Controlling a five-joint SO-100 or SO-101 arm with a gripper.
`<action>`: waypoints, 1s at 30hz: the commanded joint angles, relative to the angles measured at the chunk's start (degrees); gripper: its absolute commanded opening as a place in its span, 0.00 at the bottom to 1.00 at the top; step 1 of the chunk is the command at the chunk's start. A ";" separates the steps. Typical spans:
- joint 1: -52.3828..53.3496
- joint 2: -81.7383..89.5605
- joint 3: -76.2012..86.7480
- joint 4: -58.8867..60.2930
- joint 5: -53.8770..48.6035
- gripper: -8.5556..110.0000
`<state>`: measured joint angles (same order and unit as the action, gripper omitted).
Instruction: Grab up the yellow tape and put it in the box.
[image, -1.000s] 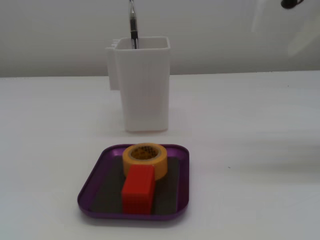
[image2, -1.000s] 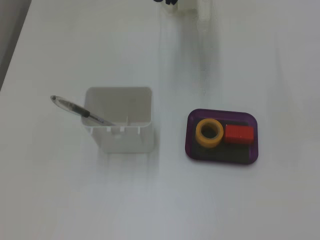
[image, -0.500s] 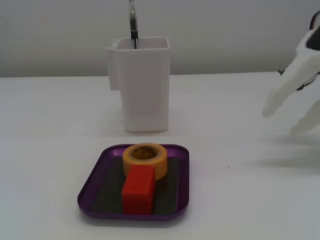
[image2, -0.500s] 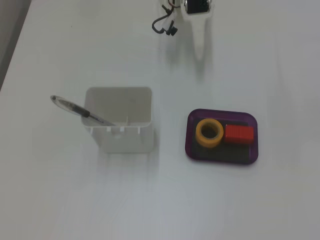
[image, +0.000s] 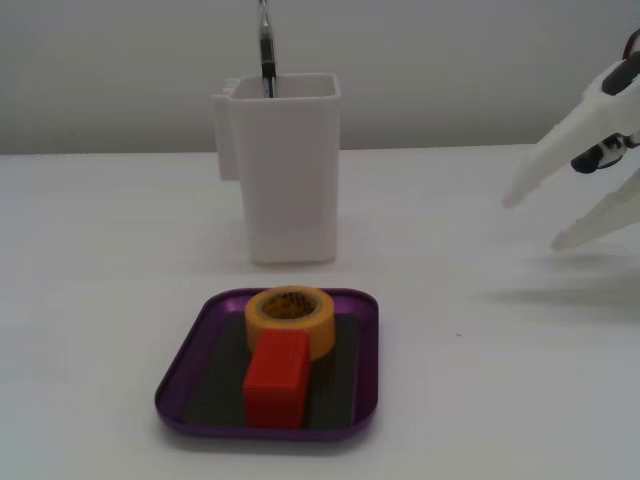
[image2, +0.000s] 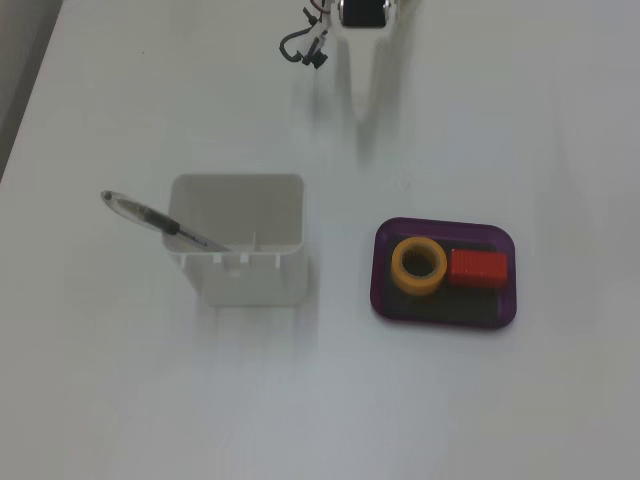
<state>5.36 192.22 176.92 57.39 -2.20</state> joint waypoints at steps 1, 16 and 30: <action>0.35 5.54 0.70 0.88 0.26 0.18; 0.62 5.54 0.44 1.67 0.18 0.08; 0.62 5.54 0.44 1.67 0.18 0.08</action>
<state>5.71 192.22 176.92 59.41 -2.02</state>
